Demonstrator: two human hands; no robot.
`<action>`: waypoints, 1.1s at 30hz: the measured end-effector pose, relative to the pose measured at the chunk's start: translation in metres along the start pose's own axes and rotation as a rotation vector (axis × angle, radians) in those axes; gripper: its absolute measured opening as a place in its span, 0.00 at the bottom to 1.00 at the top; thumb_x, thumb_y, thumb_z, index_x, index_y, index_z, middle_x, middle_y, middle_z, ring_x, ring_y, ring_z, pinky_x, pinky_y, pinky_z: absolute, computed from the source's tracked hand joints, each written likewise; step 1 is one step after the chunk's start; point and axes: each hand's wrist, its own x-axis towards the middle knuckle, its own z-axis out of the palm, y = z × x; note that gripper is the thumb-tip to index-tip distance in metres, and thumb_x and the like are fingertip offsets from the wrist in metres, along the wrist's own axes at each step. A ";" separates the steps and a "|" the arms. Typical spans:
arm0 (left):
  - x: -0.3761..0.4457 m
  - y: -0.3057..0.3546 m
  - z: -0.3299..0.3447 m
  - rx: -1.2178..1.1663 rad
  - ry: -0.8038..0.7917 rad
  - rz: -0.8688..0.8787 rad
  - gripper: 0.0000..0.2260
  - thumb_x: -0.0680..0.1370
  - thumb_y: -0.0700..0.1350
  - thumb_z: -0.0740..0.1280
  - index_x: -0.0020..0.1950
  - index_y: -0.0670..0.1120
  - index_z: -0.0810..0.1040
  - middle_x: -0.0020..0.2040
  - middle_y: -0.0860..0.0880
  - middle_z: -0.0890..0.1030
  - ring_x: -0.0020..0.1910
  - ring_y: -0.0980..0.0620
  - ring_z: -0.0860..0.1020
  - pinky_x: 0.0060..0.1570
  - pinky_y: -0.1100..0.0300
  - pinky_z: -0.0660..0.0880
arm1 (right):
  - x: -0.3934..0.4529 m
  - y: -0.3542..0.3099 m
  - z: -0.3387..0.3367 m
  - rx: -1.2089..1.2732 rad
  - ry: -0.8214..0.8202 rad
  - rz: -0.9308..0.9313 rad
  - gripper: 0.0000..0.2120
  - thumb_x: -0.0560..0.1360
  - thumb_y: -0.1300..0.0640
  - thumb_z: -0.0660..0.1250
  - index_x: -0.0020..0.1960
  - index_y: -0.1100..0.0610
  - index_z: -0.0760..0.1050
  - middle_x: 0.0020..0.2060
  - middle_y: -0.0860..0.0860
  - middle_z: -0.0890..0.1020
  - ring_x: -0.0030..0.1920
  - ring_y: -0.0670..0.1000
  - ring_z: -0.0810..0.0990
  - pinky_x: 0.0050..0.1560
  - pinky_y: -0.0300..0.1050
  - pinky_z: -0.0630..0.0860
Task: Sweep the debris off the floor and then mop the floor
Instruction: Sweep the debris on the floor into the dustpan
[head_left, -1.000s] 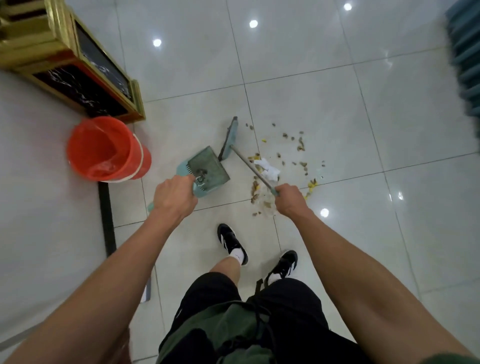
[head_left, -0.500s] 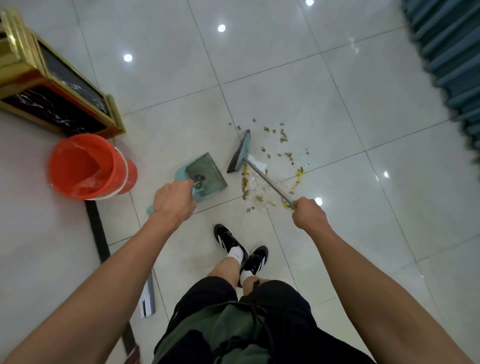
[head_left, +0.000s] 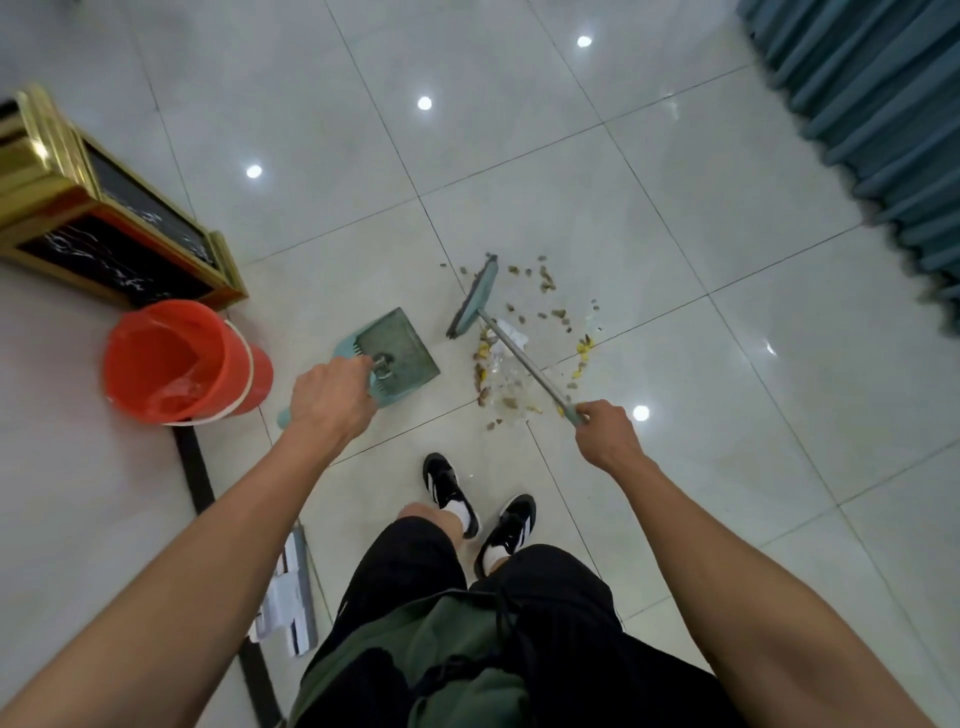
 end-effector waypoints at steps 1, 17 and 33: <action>0.001 -0.003 -0.001 -0.006 0.007 -0.001 0.16 0.74 0.41 0.64 0.60 0.50 0.78 0.48 0.43 0.81 0.48 0.39 0.81 0.42 0.52 0.72 | 0.001 -0.007 0.000 0.020 0.010 -0.009 0.14 0.80 0.61 0.60 0.60 0.57 0.81 0.49 0.58 0.82 0.42 0.58 0.80 0.44 0.50 0.80; 0.140 -0.095 -0.025 -0.064 -0.017 0.120 0.14 0.74 0.41 0.65 0.59 0.47 0.79 0.44 0.44 0.81 0.41 0.42 0.80 0.40 0.52 0.79 | 0.102 -0.196 0.017 0.151 0.036 0.073 0.11 0.79 0.62 0.62 0.56 0.59 0.82 0.46 0.58 0.83 0.42 0.59 0.82 0.43 0.51 0.81; 0.211 -0.118 -0.047 -0.008 -0.093 0.278 0.12 0.76 0.41 0.63 0.59 0.48 0.78 0.50 0.42 0.81 0.46 0.40 0.80 0.43 0.52 0.74 | 0.140 -0.264 0.017 -0.080 0.001 0.170 0.10 0.75 0.67 0.62 0.54 0.60 0.75 0.37 0.52 0.73 0.39 0.55 0.76 0.37 0.47 0.72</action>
